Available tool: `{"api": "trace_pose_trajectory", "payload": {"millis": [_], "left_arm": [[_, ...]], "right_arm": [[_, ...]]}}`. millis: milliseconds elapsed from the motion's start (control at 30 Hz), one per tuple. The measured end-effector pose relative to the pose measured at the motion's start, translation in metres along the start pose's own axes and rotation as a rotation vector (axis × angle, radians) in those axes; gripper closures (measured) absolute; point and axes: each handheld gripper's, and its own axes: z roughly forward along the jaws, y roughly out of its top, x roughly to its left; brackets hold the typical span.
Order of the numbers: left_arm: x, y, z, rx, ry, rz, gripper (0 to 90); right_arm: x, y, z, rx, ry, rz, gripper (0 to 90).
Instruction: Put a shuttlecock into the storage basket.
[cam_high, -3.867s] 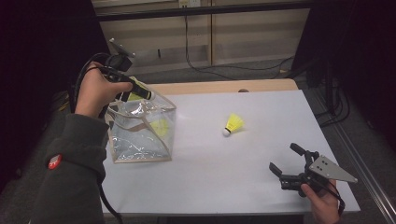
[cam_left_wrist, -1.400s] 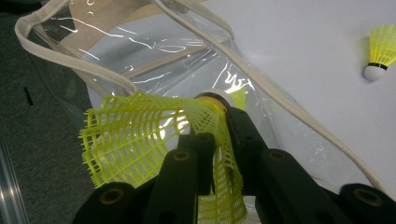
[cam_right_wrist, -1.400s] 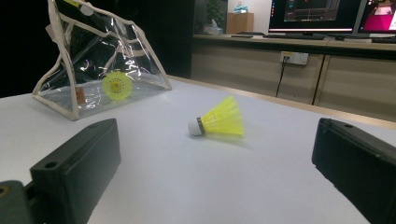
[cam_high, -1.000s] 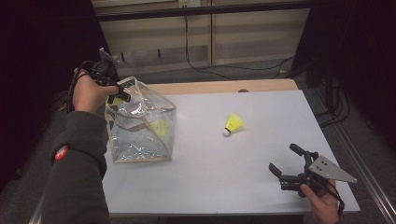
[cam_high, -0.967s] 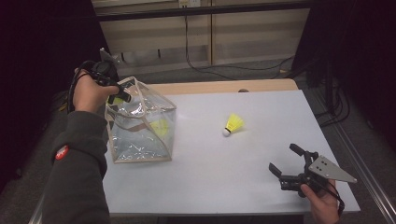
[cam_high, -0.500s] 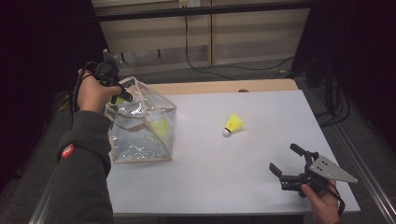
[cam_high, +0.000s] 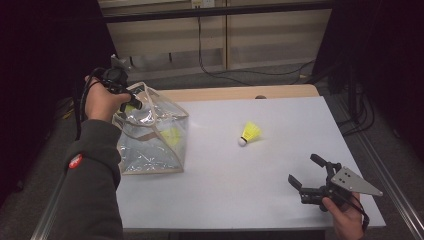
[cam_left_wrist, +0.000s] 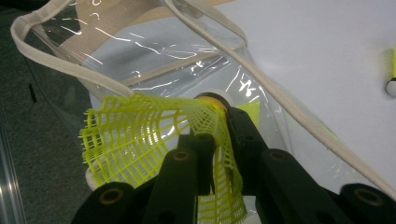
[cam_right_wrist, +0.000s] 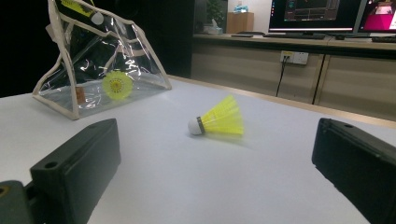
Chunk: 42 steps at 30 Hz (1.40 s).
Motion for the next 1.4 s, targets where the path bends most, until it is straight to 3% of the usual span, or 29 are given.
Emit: {"api": "trace_pose_trajectory", "payload": {"millis": [267,633,1400], "left_arm": [[0.0,-0.001,0.004,-0.004,-0.002,-0.015,81.6],[0.001,-0.001,0.011,-0.008,0.002,0.003,81.5],[0.009,-0.002,0.023,-0.016,0.026,-0.028,81.2]], "right_arm": [[0.0,0.0,0.0,0.001,-0.001,0.001,0.9],[0.001,0.001,-0.001,0.0,-0.001,0.001,0.9],[0.001,0.001,-0.001,-0.003,-0.001,0.0,0.9]]}}
